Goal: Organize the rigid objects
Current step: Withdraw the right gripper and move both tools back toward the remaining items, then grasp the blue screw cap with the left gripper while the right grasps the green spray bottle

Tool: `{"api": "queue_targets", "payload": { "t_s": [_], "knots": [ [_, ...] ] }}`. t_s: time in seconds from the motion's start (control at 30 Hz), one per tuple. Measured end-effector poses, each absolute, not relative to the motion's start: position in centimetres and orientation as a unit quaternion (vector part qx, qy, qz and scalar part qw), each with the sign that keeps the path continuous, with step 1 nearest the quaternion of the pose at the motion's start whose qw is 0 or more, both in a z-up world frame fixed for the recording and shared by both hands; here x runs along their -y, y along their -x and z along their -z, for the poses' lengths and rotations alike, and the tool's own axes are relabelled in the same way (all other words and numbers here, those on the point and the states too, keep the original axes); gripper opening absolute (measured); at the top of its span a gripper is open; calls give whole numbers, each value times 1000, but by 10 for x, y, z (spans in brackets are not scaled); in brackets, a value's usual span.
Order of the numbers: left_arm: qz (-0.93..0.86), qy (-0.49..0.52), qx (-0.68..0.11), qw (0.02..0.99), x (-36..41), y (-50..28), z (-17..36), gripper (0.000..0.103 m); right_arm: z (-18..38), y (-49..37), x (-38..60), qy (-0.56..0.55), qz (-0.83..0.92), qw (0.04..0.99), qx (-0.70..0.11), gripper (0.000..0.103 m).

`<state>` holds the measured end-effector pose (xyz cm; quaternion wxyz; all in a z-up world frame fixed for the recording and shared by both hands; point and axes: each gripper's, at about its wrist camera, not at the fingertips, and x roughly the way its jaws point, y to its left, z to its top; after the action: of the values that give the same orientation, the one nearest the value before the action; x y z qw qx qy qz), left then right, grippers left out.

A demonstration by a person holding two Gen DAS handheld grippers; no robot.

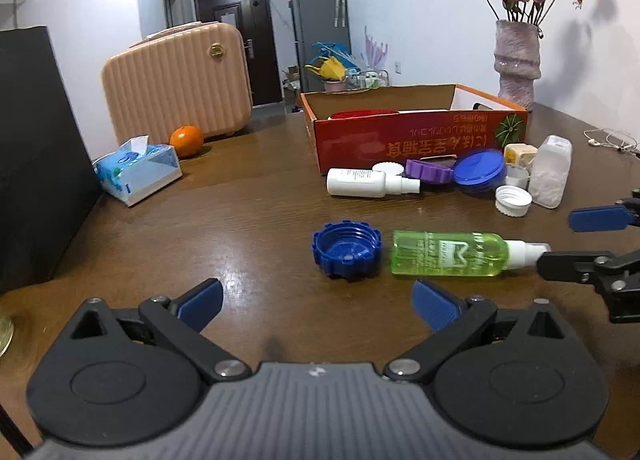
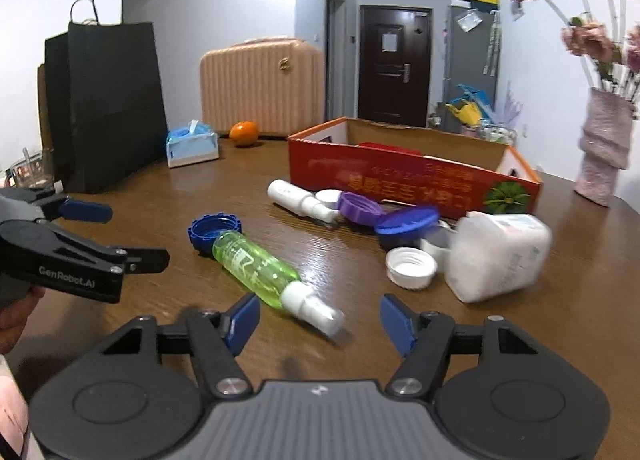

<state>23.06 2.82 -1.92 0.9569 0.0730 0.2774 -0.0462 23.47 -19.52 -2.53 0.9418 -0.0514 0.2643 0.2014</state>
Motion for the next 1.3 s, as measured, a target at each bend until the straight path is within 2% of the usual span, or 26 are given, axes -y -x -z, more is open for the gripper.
{"api": "queue_targets", "payload": {
  "t_s": [0.13,0.2,0.27,0.37,0.5,0.57,0.67,0.77,0.93,1.07,1.3],
  "knots": [
    [59,-81,-284,953,-33,-249,22,103,35,-254,185,65,-212,934,-280,57],
    [65,-82,-289,951,-36,-260,23,102,39,-259,187,63,-213,932,-287,48],
    [71,-83,-292,950,-36,-269,25,102,42,-262,190,60,-215,928,-298,36],
    [86,-81,-295,948,-34,-282,26,100,42,-259,197,56,-221,927,-299,31],
    [102,-75,-303,945,-27,-299,29,95,42,-258,206,46,-215,928,-300,29],
    [110,-71,-306,943,-24,-304,31,86,41,-258,213,38,-208,931,-298,29],
    [113,-70,-319,938,-20,-311,36,80,38,-259,223,23,-198,935,-292,29],
    [112,-65,-328,936,-19,-314,40,77,32,-260,229,12,-192,941,-278,19],
    [111,-56,-332,935,-19,-318,41,69,30,-265,231,14,-201,940,-275,21],
    [108,-52,-334,935,-19,-320,41,54,32,-274,224,30,-201,942,-267,28],
    [110,-52,-332,936,-14,-310,40,54,39,-306,199,52,-214,933,-284,34]
  ]
}}
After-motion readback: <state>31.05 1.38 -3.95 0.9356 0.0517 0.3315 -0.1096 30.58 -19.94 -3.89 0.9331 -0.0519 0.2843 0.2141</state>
